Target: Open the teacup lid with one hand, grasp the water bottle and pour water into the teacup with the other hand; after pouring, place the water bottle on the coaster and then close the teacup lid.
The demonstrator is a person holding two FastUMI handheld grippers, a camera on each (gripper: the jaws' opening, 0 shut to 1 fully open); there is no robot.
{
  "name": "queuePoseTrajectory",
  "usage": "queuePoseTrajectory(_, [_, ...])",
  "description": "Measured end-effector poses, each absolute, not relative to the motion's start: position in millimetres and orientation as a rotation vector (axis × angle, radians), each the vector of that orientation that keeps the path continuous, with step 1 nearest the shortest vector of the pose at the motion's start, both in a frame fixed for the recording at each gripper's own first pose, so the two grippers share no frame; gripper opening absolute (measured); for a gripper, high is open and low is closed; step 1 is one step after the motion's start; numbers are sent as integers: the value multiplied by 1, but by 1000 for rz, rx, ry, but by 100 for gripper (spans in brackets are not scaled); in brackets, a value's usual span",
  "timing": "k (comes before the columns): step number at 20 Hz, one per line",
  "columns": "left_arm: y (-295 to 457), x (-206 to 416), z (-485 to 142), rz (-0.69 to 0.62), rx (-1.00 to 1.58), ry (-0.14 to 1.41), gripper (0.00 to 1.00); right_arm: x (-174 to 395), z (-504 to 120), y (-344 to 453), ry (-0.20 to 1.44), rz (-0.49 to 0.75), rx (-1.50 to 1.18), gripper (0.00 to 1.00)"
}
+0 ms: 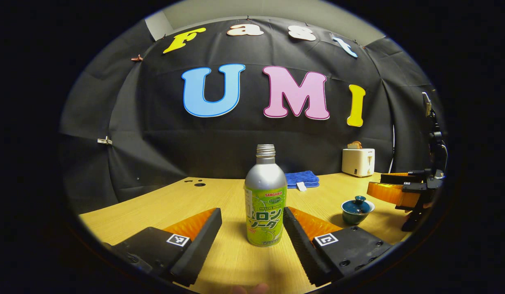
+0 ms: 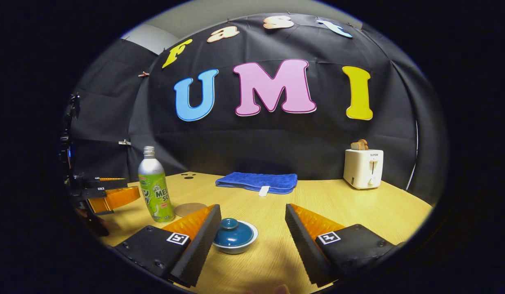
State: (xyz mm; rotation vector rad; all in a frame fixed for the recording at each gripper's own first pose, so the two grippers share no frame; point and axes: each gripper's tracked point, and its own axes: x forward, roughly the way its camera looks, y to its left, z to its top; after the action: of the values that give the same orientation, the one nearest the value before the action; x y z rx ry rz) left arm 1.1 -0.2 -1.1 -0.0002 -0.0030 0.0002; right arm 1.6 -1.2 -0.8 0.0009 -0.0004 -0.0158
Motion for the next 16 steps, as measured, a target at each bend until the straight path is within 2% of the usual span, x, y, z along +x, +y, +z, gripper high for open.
queuePoseTrajectory(8, [0,1,-1,0,-1,-4,95,22,-15,29,77,68,-12,94])
queuePoseTrajectory(13, [0,1,-1,0,-1,-4,95,32,-32,33,183,86,-20,74])
queuePoseTrajectory(16, [0,1,-1,0,-1,-4,95,31,-35,33,200,94,-25,51])
